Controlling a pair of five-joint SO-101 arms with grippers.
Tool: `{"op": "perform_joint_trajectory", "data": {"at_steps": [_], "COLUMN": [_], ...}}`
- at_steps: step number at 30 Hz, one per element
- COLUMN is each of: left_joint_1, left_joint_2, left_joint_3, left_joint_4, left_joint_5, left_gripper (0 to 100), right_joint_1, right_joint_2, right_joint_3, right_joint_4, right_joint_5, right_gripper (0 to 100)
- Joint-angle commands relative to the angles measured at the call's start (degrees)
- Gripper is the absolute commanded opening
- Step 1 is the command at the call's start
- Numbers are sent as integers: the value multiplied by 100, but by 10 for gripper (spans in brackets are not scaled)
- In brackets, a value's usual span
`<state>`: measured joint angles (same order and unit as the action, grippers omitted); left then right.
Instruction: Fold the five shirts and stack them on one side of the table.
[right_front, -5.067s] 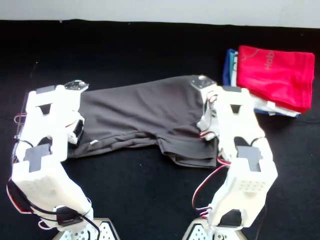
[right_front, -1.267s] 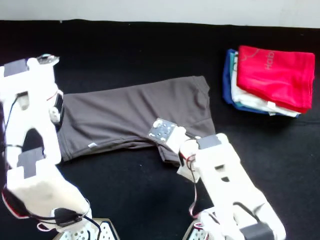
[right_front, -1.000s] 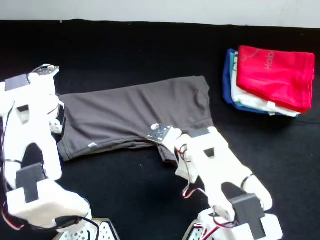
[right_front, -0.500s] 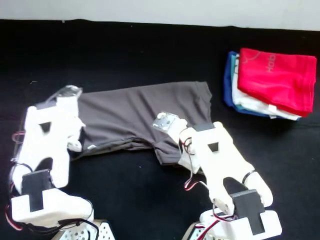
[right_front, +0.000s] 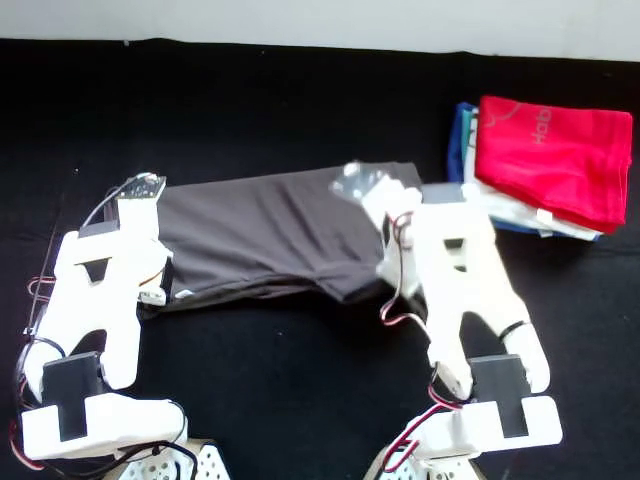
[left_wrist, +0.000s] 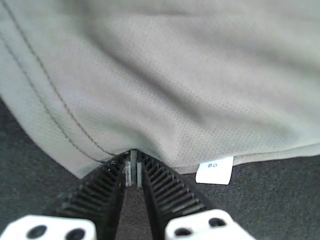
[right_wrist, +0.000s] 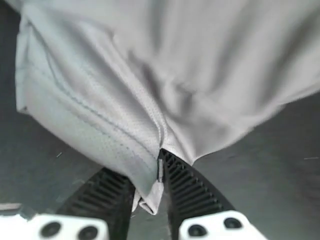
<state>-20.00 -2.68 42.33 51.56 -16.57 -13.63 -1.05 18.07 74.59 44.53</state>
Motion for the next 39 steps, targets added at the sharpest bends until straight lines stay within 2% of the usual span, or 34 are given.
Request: {"op": "perform_joint_trajectory", "data": {"at_steps": [1, 5, 11, 13, 15, 18, 29, 31, 35, 39], "left_joint_1": [101, 101, 101, 101, 101, 101, 101, 101, 101, 101], "left_joint_2": [-48, -48, -48, -48, -48, -48, -48, -48, -48, -48], "left_joint_3": [13, 13, 13, 13, 13, 13, 13, 4, 4, 4], "left_joint_4": [-246, -246, -246, -246, -246, -246, -246, -255, -255, -255], "left_joint_5": [35, 35, 35, 35, 35, 35, 35, 35, 35, 35], "left_gripper": [10, 10, 10, 10, 10, 10, 10, 10, 10, 10], "right_joint_1": [92, 92, 84, 84, 84, 92, 84, -48, -462, -1051], "right_joint_2": [207, 1051, 2413, 2879, 3284, 3618, 3723, 3749, 3899, 4251], "right_joint_3": [-848, -1692, -3398, -3890, -4286, -4884, -7002, -7143, -6615, -6325], "right_joint_4": [57, 110, 110, 110, 119, 374, 2264, 2589, 2615, 2580], "right_joint_5": [26, 0, -1037, -1486, -1802, -1908, -1908, -1873, -1732, -1609], "right_gripper": [15, 19, 26, 75, 165, 259, 247, 196, 7, 7]}}
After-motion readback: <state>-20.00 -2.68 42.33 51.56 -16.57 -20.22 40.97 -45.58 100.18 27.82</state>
